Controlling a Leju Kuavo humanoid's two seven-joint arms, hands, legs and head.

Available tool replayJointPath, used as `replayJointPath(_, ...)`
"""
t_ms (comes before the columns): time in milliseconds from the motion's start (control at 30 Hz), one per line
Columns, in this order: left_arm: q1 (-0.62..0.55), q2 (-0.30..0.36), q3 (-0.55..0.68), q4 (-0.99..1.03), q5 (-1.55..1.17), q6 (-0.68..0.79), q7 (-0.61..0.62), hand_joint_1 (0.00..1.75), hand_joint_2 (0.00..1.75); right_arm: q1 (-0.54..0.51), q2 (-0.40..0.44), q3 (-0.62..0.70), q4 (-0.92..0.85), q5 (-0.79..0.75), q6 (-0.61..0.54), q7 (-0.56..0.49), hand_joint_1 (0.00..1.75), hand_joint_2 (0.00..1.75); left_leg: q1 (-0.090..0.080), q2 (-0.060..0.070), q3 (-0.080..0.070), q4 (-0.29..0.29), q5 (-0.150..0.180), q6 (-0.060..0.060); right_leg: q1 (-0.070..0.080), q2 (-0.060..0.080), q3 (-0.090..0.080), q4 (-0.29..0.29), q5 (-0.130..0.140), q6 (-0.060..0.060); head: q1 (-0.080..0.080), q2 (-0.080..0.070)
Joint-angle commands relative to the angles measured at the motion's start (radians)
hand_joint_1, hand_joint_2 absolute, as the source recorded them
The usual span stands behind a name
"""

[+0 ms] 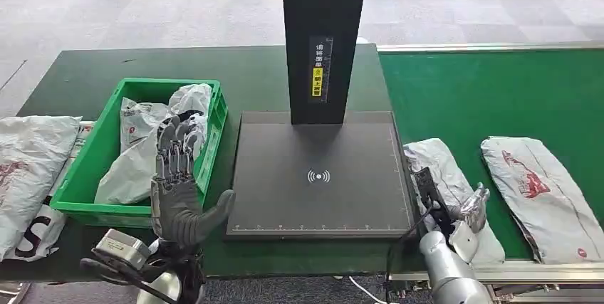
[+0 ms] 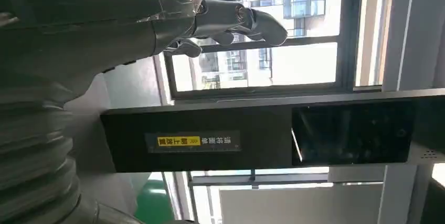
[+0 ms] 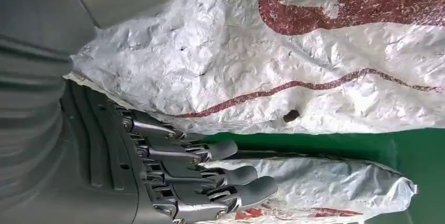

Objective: Moved the parcel from conveyor to table for the left to box.

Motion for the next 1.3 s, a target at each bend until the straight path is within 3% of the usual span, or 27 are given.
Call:
replayJointPath(33, -0.012, 0.029, 0.001, 0.047, 0.003, -0.007, 0.004, 0.00, 1.75, -0.045, -0.015, -0.048, 0.075, -0.009, 0.020, -0.005, 0.00, 1.75, -0.001, 0.001, 0.004, -0.002, 0.000, 0.000, 0.000, 0.000, 0.003, -0.002, 0.000, 0.000, 0.000, 0.000)
replayJointPath(167, -0.020, 0.029, -0.001, 0.065, -0.007, -0.007, 0.004, 0.00, 1.75, -0.046, -0.016, -0.048, 0.087, -0.002, 0.072, 0.007, 0.00, 1.75, 0.000, 0.001, 0.007, -0.005, 0.000, 0.000, 0.000, 0.000, 0.006, -0.005, 0.001, 0.000, 0.000, 0.000)
replayJointPath(200, -0.020, 0.029, -0.001, 0.065, -0.007, -0.007, 0.004, 0.00, 1.75, -0.046, -0.016, -0.048, 0.087, -0.002, 0.072, 0.007, 1.75, 1.75, 0.000, 0.002, 0.007, -0.005, 0.001, 0.000, 0.000, 0.000, 0.006, -0.005, 0.001, -0.001, 0.000, 0.000)
replayJointPath(900, -0.037, -0.006, 0.032, 0.195, -0.131, 0.080, 0.004, 0.00, 1.75, -0.051, -0.015, -0.036, 0.073, 0.049, 0.057, 0.033, 1.75, 1.75, 0.000, 0.000, 0.003, -0.002, 0.000, 0.000, 0.000, -0.001, 0.003, -0.002, 0.000, 0.000, 0.000, 0.000)
replayJointPath(933, -0.026, -0.008, 0.031, 0.185, -0.134, 0.089, 0.004, 0.00, 1.75, -0.038, 0.006, -0.057, 0.020, 0.002, -0.120, -0.055, 1.75, 1.75, 0.000, 0.000, 0.004, -0.003, 0.000, 0.000, 0.000, -0.001, 0.004, -0.003, 0.000, 0.000, 0.000, 0.000)
replayJointPath(967, -0.017, -0.005, 0.023, 0.180, -0.138, 0.089, 0.004, 0.00, 1.75, 0.035, 0.077, -0.120, -0.245, -0.103, -0.198, -0.245, 1.75, 1.75, 0.000, 0.000, 0.003, -0.002, 0.000, 0.000, 0.000, 0.000, 0.003, -0.002, 0.000, 0.000, 0.000, 0.000)
replayJointPath(1167, -0.016, -0.007, 0.021, 0.180, -0.140, 0.091, 0.004, 0.00, 1.75, 0.061, 0.101, -0.140, -0.357, -0.117, -0.198, -0.275, 1.75, 1.75, 0.000, -0.001, 0.001, -0.001, 0.000, 0.000, 0.000, -0.001, 0.002, -0.001, 0.000, 0.000, 0.000, 0.000)
replayJointPath(1233, -0.027, -0.010, 0.014, 0.194, -0.148, 0.083, 0.004, 0.00, 1.75, 0.102, 0.206, -0.255, -0.623, -0.240, -0.198, -0.510, 1.75, 1.75, -0.001, -0.001, 0.003, -0.003, 0.000, 0.000, 0.000, -0.002, 0.003, -0.002, 0.000, 0.000, 0.000, 0.000)
replayJointPath(1300, -0.037, -0.016, 0.014, 0.212, -0.153, 0.081, 0.004, 0.00, 1.75, 0.133, 0.252, -0.246, -0.723, -0.349, -0.198, -0.643, 1.75, 1.75, -0.001, 0.000, -0.001, -0.001, 0.000, 0.000, -0.001, -0.001, -0.001, 0.000, 0.000, 0.000, 0.000, 0.000)
